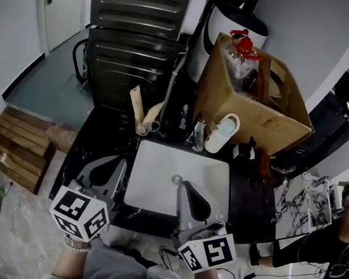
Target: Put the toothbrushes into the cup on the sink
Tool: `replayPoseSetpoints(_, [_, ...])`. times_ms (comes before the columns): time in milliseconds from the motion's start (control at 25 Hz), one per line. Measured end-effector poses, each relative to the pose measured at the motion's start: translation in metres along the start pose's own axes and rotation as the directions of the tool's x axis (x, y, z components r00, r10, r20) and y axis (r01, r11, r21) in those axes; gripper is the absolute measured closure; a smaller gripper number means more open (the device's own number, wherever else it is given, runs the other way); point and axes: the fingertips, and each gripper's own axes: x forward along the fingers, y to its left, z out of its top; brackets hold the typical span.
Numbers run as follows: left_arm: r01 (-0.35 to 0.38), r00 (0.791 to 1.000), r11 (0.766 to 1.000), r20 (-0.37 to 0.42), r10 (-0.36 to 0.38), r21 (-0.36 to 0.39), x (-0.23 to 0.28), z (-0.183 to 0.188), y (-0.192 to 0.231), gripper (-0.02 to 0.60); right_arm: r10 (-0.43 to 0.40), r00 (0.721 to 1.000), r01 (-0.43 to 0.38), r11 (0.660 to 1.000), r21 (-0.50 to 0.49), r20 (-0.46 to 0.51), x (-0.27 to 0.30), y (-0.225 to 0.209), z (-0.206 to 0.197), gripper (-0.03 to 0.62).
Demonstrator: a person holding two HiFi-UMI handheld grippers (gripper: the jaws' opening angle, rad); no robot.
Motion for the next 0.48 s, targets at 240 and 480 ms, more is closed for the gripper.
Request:
replayPoseSetpoints(240, [0.048,0.999,0.999,0.024,-0.048,-0.005,-0.016,0.004,-0.014,0.577,-0.018,1.0,0.019,1.0,-0.013,0.011,-0.005,0.014,0.003,0.592])
replayPoseSetpoints(480, [0.085,0.996,0.996,0.019,-0.085,0.008,-0.037,0.006,-0.014,0.577,-0.037,0.999,0.037,0.999,-0.009,0.02,-0.006,0.037,0.006,0.592])
